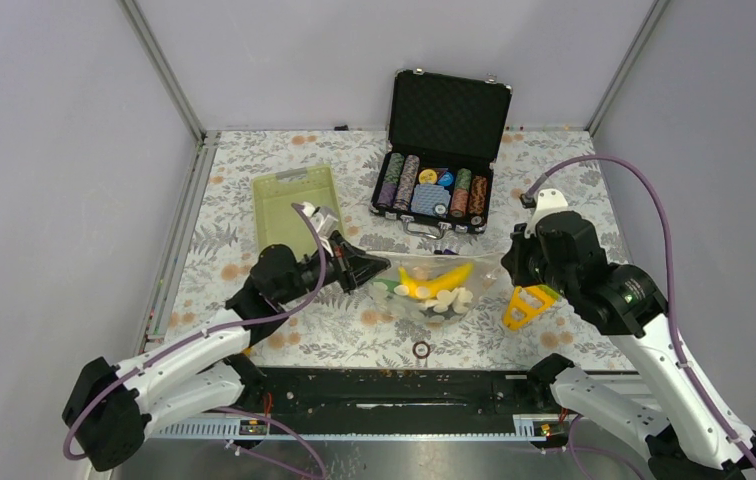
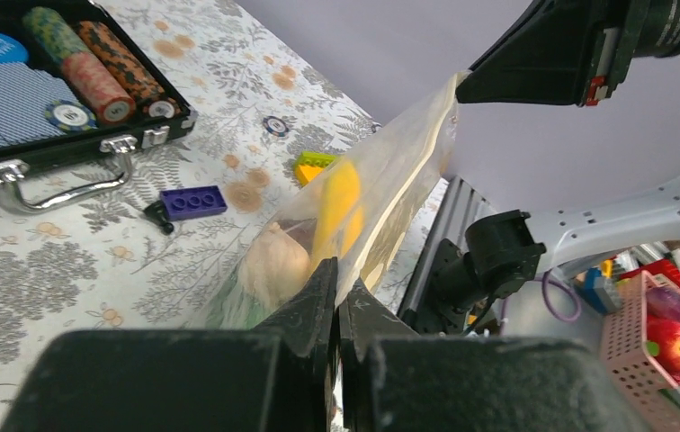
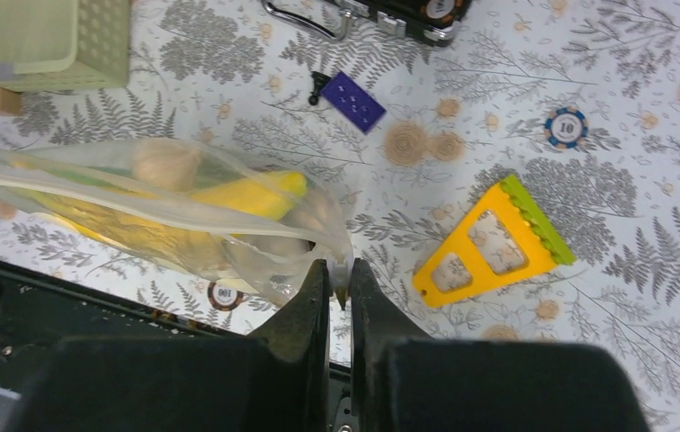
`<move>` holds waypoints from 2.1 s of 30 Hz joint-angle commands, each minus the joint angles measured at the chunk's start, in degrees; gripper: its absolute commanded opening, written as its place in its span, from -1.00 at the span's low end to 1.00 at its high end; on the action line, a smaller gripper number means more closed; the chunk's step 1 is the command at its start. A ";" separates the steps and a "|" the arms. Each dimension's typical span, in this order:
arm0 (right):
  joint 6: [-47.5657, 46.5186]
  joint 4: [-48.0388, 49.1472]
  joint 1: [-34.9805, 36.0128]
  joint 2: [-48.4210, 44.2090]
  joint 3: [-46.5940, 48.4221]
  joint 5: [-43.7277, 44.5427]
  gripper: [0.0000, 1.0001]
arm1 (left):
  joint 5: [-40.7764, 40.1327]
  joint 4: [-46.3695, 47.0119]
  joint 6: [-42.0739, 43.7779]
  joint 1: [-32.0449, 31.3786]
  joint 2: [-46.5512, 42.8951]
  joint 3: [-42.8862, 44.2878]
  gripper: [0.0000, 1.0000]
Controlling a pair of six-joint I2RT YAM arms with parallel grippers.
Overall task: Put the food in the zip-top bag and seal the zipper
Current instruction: Place the zipper food storage bag at the center of the board, then reset both arms
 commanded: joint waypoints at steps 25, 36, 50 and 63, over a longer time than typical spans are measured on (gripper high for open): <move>-6.39 12.48 -24.59 25.91 -1.01 2.10 -0.91 | -21.76 -22.59 -1.18 2.34 23.39 27.90 0.97; -2.78 16.37 -34.97 32.27 -7.48 3.11 -0.80 | -33.29 -31.40 1.17 2.53 7.85 18.69 0.97; -2.56 18.38 -37.26 25.96 -5.46 1.67 0.20 | -35.57 -39.16 0.06 2.59 -3.88 14.51 0.97; 2.55 17.64 -37.25 0.82 -8.06 -2.65 0.99 | -52.09 -56.91 -10.99 2.58 -11.04 20.25 0.98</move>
